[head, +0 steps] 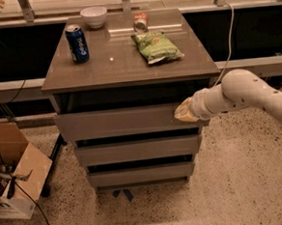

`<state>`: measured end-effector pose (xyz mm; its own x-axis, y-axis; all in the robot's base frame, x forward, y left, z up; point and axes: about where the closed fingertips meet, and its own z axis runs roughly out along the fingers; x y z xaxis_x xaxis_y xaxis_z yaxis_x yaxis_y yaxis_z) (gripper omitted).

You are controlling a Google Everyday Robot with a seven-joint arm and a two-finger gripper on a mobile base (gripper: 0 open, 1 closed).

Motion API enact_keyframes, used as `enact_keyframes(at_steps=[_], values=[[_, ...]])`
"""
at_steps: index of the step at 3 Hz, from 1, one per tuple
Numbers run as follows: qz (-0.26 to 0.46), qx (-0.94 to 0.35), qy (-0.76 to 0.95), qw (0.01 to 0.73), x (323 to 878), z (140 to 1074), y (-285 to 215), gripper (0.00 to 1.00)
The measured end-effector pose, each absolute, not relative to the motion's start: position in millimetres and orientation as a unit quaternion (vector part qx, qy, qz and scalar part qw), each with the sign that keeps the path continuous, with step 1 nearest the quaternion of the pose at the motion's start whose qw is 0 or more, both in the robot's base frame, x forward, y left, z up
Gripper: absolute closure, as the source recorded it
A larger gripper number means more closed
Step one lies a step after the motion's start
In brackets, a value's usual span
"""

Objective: Close top drawer

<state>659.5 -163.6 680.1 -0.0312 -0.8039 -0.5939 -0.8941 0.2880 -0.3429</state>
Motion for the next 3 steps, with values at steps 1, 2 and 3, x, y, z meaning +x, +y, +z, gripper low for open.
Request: enact_keyframes(at_steps=[1,2,3], values=[[0.064,-0.594,0.715,0.363,659.4,678.6,-161.6,0.33],[0.065,-0.595,0.714,0.362,659.2,676.9,-159.6,0.09],[0.066,-0.596,0.714,0.362,658.4,675.8,-158.3,0.0]])
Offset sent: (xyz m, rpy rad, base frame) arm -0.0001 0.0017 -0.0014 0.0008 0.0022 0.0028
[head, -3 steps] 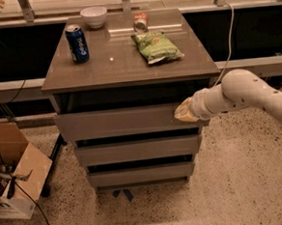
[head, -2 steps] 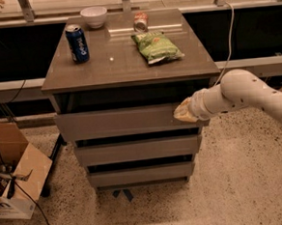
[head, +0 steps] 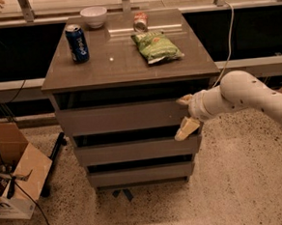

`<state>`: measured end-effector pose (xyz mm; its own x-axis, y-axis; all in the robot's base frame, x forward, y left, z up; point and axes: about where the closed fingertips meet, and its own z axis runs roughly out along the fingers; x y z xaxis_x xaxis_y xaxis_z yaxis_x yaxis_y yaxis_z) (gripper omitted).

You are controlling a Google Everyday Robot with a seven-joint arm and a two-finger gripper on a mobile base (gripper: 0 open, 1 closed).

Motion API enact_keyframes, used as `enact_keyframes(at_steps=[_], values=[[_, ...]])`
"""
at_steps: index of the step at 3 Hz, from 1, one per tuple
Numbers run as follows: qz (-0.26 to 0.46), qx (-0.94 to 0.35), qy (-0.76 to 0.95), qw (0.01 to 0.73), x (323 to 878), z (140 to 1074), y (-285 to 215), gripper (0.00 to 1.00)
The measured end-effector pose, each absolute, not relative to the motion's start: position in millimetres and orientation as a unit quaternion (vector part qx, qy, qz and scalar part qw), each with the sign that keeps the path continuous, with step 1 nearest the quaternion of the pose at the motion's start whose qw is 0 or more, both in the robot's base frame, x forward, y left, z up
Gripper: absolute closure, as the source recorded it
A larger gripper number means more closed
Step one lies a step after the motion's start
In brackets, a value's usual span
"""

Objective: Close top drawer

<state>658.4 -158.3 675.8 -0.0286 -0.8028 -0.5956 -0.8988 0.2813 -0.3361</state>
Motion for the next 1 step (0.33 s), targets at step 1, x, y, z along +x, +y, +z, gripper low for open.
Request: enact_keyframes(at_steps=[1], values=[[0.066,-0.596,0.714,0.362,652.4,675.8,-157.9,0.0]])
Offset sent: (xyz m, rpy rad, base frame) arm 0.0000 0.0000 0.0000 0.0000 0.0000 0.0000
